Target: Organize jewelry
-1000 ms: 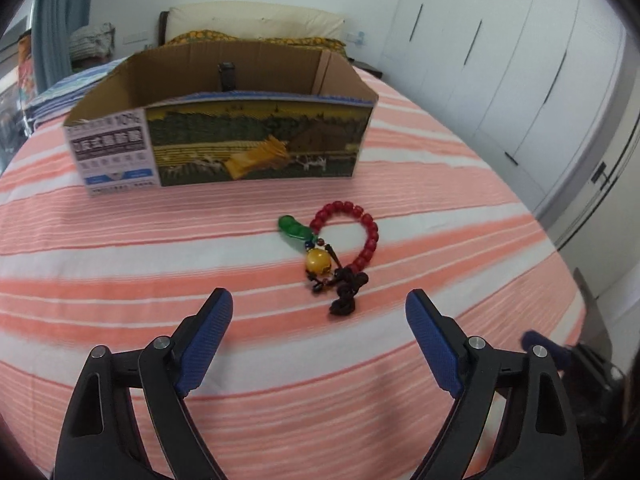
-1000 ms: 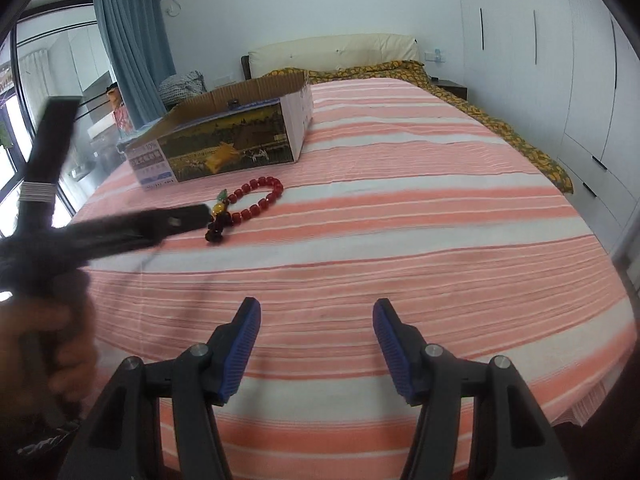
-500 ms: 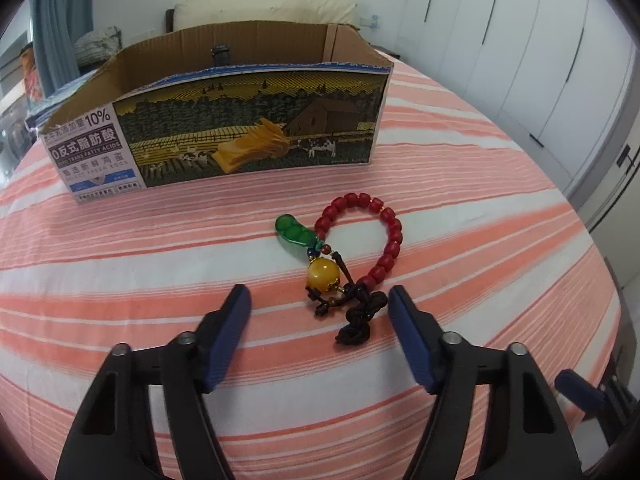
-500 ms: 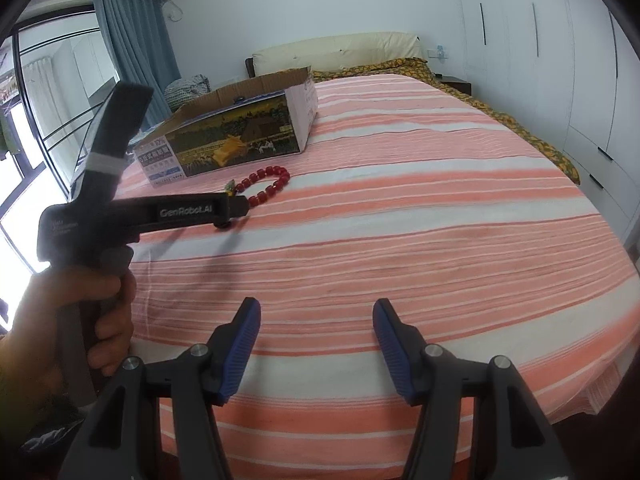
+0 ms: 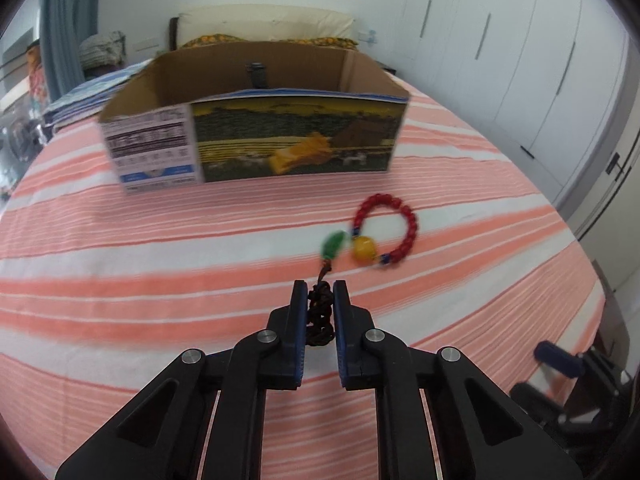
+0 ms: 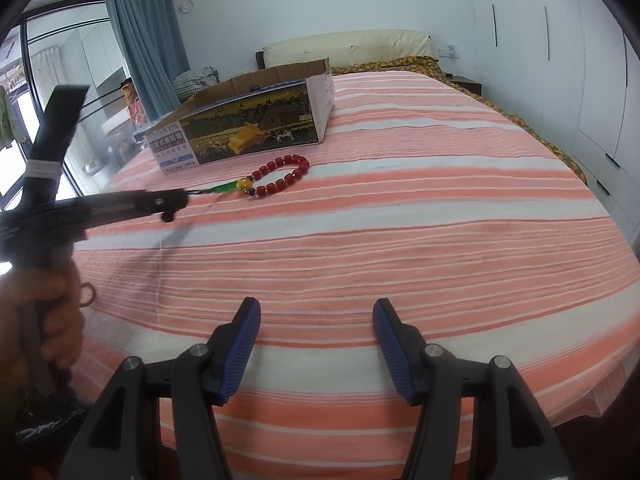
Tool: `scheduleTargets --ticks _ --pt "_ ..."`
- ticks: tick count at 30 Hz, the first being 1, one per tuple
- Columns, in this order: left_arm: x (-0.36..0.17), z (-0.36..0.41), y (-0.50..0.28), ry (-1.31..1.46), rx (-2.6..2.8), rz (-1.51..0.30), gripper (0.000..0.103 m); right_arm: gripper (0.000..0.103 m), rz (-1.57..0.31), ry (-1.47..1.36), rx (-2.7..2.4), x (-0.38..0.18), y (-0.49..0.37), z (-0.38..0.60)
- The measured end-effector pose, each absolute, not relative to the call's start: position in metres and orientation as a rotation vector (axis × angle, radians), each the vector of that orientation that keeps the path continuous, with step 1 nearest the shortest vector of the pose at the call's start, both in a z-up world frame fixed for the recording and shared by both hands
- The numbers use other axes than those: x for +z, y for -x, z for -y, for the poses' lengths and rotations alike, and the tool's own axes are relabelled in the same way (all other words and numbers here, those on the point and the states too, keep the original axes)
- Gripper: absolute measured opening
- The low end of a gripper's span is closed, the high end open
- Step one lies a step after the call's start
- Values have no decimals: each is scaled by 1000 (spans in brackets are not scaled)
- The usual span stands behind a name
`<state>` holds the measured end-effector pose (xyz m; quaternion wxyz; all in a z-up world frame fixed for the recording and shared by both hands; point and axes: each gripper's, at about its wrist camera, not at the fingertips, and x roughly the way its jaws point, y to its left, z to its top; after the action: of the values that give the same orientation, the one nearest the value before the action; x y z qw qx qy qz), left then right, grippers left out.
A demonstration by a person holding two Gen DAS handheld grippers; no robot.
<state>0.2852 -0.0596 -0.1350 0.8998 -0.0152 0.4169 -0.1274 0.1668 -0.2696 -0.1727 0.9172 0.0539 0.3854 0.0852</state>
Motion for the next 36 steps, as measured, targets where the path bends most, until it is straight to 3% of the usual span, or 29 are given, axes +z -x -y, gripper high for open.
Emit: scheduleTargets --ticks 5,7,9,27,31,36 --pt "-139 15 -272 85 -230 -908 13 60 -799 -96 190 -172 -167 261" --pt "-142 0 -266 121 -250 -914 33 60 -803 -88 199 -172 -166 257" --pt "-144 -9 -259 140 -267 -913 44 60 -804 -75 206 -171 -166 252" --pt "-154 0 -252 -22 -207 -911 70 60 -822 6 231 -173 -163 228" --pt "-157 2 -253 -47 -178 -918 79 63 -811 44 221 -175 -162 223" --pt "-159 7 -254 -83 -159 -930 83 66 -795 62 217 -177 -162 219"
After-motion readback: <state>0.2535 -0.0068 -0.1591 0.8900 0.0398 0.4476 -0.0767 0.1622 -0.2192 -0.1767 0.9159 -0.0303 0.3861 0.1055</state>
